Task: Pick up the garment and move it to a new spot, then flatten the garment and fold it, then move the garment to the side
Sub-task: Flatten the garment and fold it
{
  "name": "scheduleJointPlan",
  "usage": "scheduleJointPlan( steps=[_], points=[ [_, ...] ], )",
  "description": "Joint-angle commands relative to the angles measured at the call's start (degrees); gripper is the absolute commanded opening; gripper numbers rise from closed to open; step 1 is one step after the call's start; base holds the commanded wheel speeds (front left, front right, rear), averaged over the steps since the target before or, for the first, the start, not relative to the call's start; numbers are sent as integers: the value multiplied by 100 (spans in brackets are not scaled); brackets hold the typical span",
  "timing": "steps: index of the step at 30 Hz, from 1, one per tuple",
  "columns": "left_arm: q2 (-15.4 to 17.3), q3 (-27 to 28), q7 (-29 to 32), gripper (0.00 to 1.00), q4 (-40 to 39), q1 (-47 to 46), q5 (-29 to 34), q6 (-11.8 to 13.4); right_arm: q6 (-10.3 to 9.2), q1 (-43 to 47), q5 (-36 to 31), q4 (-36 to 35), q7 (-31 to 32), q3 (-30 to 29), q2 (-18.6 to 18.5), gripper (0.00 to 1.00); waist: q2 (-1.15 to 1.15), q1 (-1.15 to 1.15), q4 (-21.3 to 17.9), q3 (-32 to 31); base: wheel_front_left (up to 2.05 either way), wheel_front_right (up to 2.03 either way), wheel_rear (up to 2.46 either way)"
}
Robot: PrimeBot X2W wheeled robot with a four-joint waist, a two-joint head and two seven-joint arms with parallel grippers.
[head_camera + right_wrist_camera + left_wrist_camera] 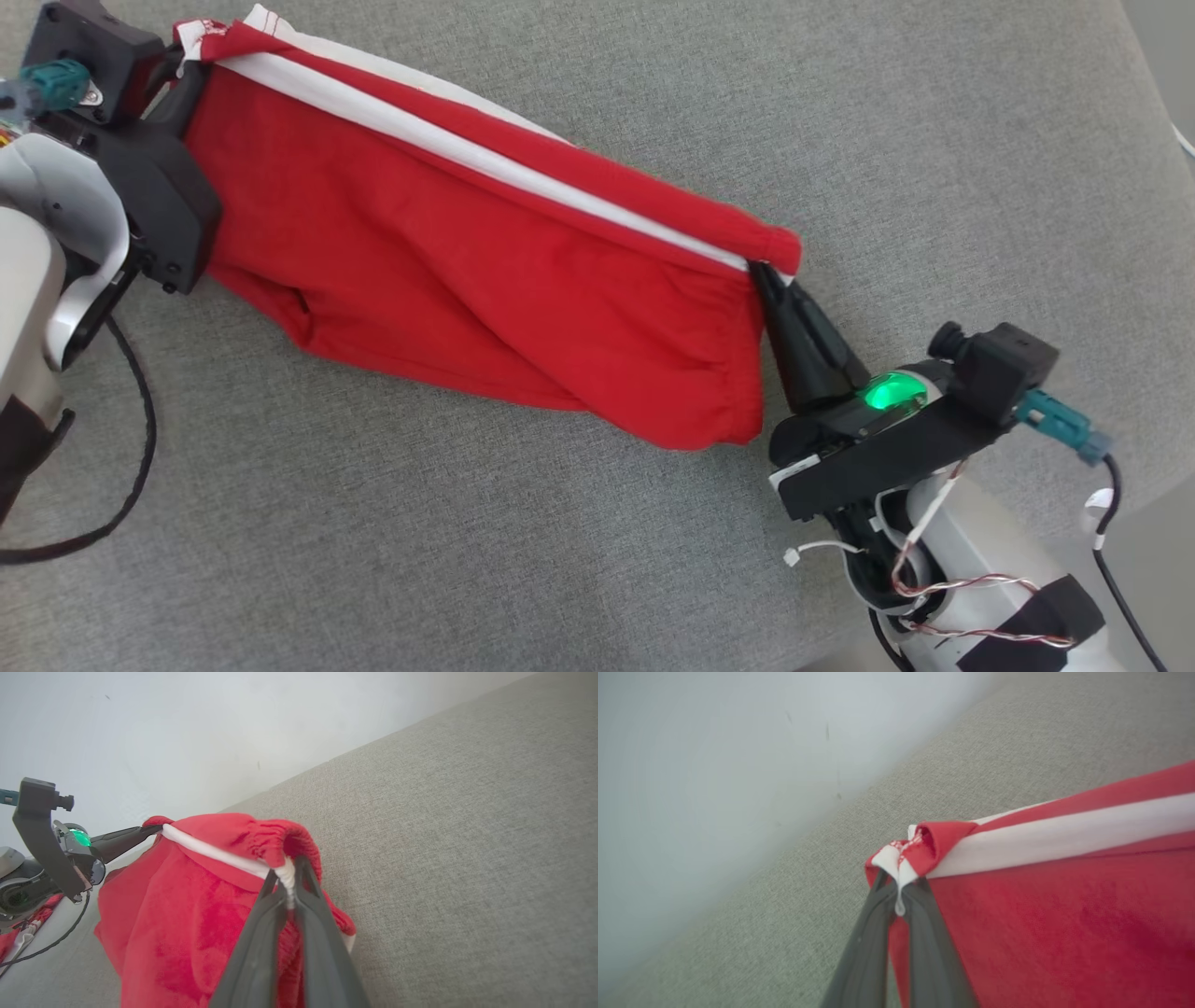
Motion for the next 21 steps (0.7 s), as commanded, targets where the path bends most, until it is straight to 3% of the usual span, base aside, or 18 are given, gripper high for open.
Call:
scheduleJointPlan(
  steps=[1, 2, 3, 14, 21],
  points=[
    [14, -12, -65, 0, 76, -95, 2, 17, -12, -55, -65, 23, -27, 13, 19, 29, -1, -1, 8, -25, 0, 0, 0],
    [-6, -43, -162, 75, 165, -134, 6, 17, -12, -56, -94, 86, -25, 76, -1, 100, -1, -1, 13, -52, 0, 0, 0],
    [-47, -86, -262, 100, 256, -134, 3, 17, -12, -61, -132, 93, -24, 74, -5, 100, -1, -1, 25, -95, 0, 0, 0],
    [-364, -20, -1265, 100, 743, 414, -481, 32, -12, 1001, -862, -464, -18, -528, -385, 100, -1, -1, 261, -869, 0, 0, 0],
    [-236, 231, -1698, 100, 561, 935, -789, 213, -12, 1807, -1329, -1164, -17, -1376, -50, 100, -1, -1, 341, -1179, 0, 0, 0]
  ],
)
